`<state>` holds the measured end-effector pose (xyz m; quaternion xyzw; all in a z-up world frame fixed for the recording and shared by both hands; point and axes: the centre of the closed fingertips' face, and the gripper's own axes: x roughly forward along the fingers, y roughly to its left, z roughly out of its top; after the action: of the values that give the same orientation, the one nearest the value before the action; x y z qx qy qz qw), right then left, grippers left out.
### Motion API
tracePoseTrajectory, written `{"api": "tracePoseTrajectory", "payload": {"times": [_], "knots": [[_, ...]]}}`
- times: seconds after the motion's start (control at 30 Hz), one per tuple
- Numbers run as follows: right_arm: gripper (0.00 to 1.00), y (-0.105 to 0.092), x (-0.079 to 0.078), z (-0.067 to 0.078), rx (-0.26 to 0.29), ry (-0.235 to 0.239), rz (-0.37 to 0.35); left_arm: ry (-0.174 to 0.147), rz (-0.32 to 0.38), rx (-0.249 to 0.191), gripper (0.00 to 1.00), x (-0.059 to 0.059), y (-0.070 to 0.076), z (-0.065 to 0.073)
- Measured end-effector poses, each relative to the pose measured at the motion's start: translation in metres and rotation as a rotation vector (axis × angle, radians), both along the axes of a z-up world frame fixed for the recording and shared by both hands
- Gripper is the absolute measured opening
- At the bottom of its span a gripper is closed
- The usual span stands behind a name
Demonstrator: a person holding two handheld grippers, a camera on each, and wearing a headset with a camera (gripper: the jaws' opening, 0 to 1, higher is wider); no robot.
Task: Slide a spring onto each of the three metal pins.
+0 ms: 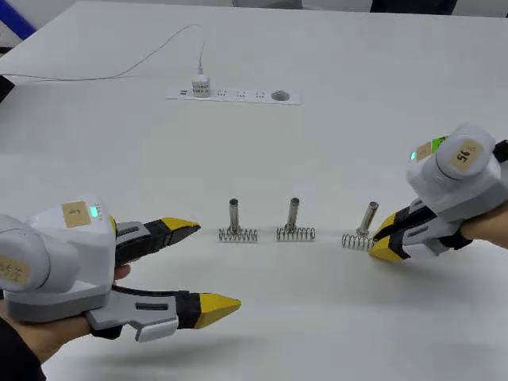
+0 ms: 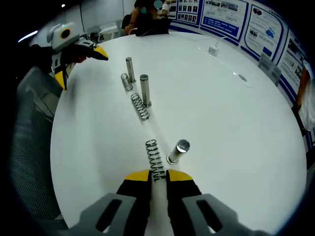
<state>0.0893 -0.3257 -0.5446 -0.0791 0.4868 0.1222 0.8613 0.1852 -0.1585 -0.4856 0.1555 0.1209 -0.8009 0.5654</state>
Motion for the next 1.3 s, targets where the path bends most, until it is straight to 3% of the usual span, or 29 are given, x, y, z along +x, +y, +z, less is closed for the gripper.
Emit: {"api": "tracePoseTrajectory", "payload": {"times": [0.07,0.77,1.07,1.3], "knots": [[0.12,0.003,-0.001,-0.001,0.027,0.006,-0.007,-0.002,-0.01,0.003,0.67,-0.002,-0.001,-0.001],[0.11,0.026,-0.009,0.009,-0.002,0.013,0.052,-0.031,-0.133,0.014,0.6,-0.028,-0.022,-0.005],[0.11,0.05,-0.003,0.02,0.008,-0.005,0.112,-0.028,-0.179,0.021,0.56,-0.037,-0.032,-0.01],[0.11,0.062,0.001,0.024,0.002,-0.007,0.156,-0.049,-0.227,0.031,0.53,-0.046,-0.038,-0.014]]}}
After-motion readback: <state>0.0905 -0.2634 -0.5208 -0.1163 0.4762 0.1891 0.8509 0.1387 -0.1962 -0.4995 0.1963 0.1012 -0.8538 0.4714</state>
